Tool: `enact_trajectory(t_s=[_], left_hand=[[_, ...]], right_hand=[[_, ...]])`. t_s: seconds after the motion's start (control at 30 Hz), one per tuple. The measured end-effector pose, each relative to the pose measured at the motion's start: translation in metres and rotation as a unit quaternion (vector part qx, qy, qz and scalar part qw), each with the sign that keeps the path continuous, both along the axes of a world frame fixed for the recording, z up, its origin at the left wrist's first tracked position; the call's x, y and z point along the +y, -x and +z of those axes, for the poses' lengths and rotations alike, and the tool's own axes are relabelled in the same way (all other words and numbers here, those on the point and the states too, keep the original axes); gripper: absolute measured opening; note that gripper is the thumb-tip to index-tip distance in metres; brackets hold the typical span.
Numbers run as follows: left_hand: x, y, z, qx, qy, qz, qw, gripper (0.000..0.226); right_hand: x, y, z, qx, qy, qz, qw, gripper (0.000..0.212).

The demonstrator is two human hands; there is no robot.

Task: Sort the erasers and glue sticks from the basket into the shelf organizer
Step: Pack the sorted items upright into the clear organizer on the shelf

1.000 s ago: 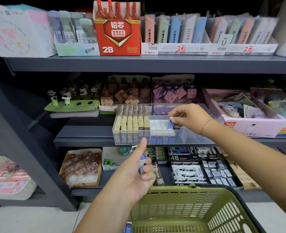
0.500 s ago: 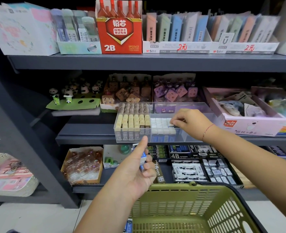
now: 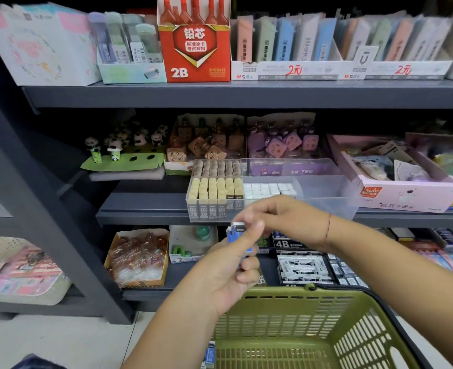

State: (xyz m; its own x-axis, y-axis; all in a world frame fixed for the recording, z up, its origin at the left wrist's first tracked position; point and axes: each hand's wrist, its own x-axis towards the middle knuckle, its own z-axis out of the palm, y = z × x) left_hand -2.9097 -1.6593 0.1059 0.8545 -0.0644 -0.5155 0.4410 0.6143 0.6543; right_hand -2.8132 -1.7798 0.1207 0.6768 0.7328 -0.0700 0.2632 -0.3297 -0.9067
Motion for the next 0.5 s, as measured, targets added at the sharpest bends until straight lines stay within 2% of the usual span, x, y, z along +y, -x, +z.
enact_trajectory(t_s=[0.1, 0.2, 0.37, 0.5], left_hand=[[-0.002, 0.001, 0.000, -0.013, -0.001, -0.031, 0.999, 0.047], [-0.002, 0.001, -0.002, -0.008, -0.002, -0.018, 1.000, 0.058], [-0.003, -0.001, -0.003, -0.032, 0.055, 0.008, 0.998, 0.038], [-0.003, -0.002, -0.003, -0.031, 0.092, 0.030, 0.995, 0.028]], right_hand=[[0.002, 0.004, -0.006, 0.035, -0.033, 0.021, 0.999, 0.015], [0.000, 0.005, -0.005, 0.058, -0.067, 0.030, 0.996, 0.016], [-0.005, 0.002, -0.007, 0.083, -0.091, 0.005, 0.992, 0.012], [-0.012, 0.004, -0.001, 0.122, -0.099, 0.009, 0.988, 0.020]])
